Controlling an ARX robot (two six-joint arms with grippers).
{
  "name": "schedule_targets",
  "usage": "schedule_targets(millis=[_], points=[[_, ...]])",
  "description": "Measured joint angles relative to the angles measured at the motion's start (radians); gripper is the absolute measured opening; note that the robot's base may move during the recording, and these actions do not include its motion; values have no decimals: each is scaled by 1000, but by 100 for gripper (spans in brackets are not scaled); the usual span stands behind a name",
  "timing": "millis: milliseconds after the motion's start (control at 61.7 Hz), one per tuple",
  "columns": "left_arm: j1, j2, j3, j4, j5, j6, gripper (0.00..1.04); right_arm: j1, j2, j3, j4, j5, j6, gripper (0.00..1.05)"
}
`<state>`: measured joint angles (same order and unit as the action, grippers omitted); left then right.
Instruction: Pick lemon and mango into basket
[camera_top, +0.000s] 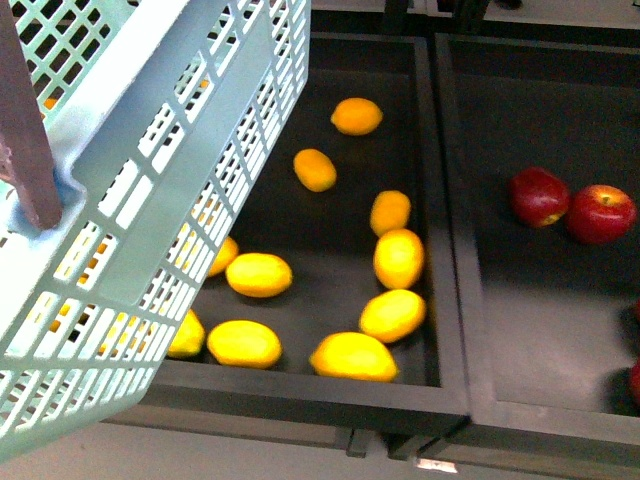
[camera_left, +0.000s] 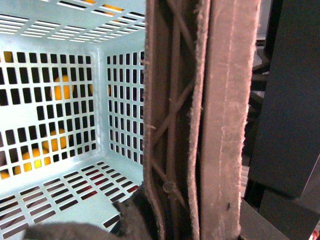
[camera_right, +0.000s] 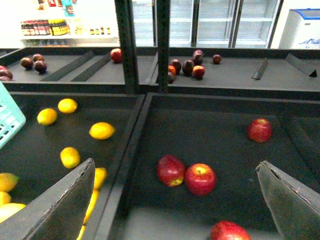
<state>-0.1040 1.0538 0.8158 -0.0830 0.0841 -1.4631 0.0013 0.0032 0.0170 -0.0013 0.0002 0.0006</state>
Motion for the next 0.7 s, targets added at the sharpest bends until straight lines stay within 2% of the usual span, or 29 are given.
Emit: schedule_targets(millis=[697], points=[[0, -1, 0, 0, 0, 3, 16, 0, 0, 0, 0, 2, 0, 96]])
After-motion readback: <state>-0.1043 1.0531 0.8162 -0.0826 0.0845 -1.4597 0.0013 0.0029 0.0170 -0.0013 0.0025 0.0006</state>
